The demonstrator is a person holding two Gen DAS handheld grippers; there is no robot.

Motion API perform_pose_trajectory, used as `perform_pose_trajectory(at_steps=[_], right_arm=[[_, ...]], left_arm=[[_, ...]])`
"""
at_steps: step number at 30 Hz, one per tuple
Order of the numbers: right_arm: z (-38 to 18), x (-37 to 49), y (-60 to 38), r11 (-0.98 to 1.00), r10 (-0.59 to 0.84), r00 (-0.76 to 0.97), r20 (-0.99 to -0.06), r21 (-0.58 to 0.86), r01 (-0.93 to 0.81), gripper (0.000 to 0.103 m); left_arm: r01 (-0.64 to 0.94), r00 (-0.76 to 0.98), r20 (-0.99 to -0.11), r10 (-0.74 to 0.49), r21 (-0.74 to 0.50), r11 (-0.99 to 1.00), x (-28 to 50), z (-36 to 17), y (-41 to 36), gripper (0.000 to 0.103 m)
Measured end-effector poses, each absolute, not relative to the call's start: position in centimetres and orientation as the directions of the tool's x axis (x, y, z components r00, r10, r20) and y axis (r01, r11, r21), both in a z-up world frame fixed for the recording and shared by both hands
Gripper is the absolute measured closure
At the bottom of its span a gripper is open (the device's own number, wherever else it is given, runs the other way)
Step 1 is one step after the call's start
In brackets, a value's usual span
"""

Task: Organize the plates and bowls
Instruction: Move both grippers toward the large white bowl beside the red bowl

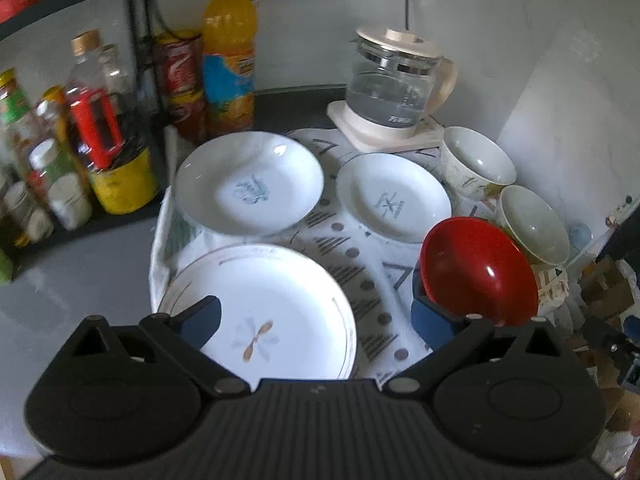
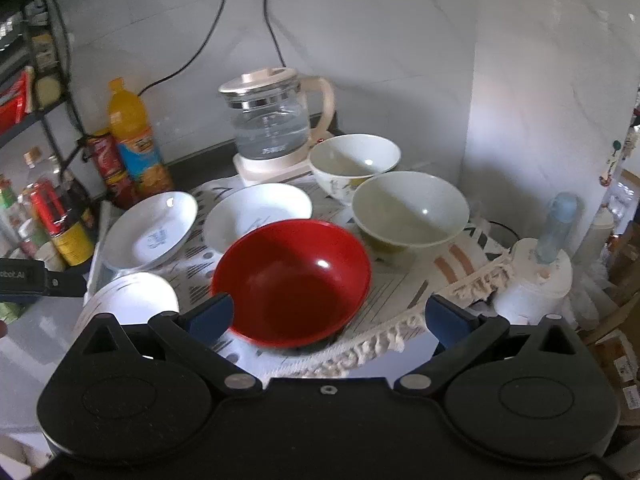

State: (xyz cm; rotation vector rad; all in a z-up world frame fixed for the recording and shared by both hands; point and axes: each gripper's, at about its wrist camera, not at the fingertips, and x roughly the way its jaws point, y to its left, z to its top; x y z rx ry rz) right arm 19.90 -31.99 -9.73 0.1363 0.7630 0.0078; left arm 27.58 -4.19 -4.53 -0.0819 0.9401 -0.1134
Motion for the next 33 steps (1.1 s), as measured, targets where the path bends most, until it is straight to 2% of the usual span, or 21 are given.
perform_pose_trajectory(at_steps=[19, 31, 33], right_arm=[[-12.7, 26.5, -38.2, 0.972, -0.029, 0.669, -0.743, 0.135, 0.191, 0.0], [-15.0, 31.6, -44.4, 0.975, -0.014, 0.644, -0.765, 0.133, 0.179, 0.0], [-15.3, 32.3, -45.4, 0.975, -0.009, 0.642, -0.767, 0.136, 0.176, 0.0]], left_arm=[[0.16, 0.543, -0.812, -0.214, -0.15, 0.976, 36.3, -6.9, -12.6, 0.003], [0.133, 0.522, -0.819, -0.237, -0.197, 0.971, 42.0, -7.4, -20.5, 0.007], [0.133, 0.519, -0.82, -0.242, -0.202, 0.97, 42.5, -7.5, -21.6, 0.01]])
